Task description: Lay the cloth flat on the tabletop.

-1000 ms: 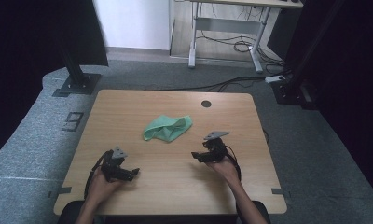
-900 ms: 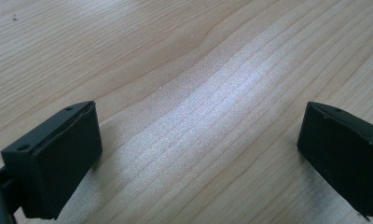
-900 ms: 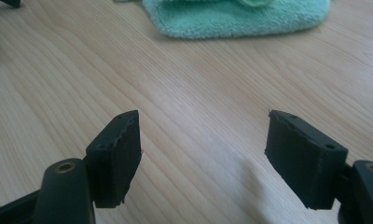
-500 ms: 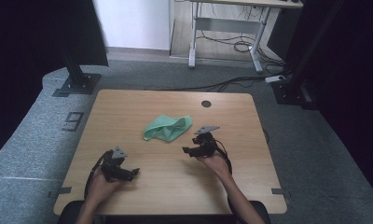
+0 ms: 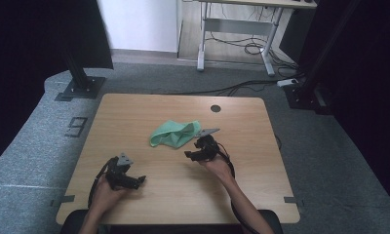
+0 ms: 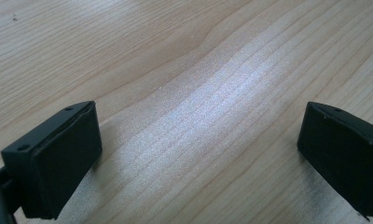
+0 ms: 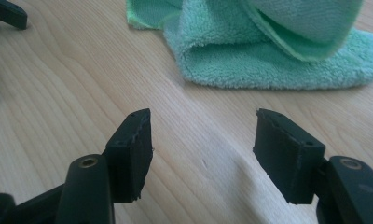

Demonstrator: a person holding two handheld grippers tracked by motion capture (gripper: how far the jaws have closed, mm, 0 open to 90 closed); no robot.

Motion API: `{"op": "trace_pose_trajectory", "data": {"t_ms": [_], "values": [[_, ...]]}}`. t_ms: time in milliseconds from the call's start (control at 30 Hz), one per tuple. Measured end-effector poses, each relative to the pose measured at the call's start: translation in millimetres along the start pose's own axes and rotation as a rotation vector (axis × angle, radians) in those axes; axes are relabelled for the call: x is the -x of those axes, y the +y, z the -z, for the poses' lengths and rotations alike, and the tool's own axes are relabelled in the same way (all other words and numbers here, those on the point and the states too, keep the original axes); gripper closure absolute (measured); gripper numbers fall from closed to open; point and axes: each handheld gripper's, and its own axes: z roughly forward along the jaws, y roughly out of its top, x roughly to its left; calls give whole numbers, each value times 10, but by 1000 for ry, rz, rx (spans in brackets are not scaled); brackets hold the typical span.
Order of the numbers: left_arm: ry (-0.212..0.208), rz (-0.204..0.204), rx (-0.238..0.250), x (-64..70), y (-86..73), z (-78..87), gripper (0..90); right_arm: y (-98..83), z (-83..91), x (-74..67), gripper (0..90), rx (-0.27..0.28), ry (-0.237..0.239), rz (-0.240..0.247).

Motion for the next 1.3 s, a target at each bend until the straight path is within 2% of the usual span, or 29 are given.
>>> {"op": "trace_pose_trajectory", "data": {"t_ms": [400,667,967,1033,1133,1167,1200,1300], "values": [[0,-1,-1,-1,0,1,0,180,-189,-12,503,17,8,5],[1,-3,-2,-2,0,1,0,251,-359,-49,542,-5,17,7],[2,-3,-2,-2,0,1,0,316,-537,-122,604,-21,7,36],[2,-3,-2,-2,0,1,0,326,-581,-139,646,-31,-1,41],[1,-3,-2,-2,0,1,0,332,-648,-152,771,-53,-20,54],[1,-3,-2,-2,0,1,0,332,-648,-152,771,-53,-20,54],[2,-3,-2,-2,0,1,0,334,-638,-136,834,-51,-17,46],[2,-3,-2,-2,0,1,0,340,-578,-123,852,-46,-13,42]]}}
